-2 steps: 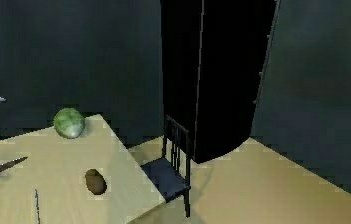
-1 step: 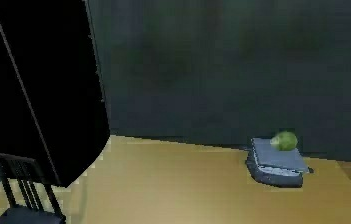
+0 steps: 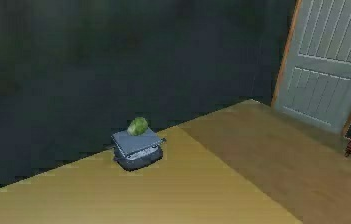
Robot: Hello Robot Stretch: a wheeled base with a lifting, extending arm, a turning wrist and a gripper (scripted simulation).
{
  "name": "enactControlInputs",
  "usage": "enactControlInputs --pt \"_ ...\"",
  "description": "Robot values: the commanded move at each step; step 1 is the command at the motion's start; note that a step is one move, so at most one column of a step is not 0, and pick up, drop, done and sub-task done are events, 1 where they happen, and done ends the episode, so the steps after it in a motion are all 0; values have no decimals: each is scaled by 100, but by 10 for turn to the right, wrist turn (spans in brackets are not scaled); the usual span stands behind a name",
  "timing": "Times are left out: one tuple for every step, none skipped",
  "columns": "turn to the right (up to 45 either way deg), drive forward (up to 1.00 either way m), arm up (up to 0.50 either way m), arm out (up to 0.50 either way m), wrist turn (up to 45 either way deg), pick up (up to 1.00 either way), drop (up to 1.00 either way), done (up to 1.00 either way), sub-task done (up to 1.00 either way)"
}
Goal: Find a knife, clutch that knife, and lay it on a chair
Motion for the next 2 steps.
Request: enactControlInputs --pt "450 0 0 0 0 0 0 0 0" --pt "210 0 0 0 0 0 0 0 0"
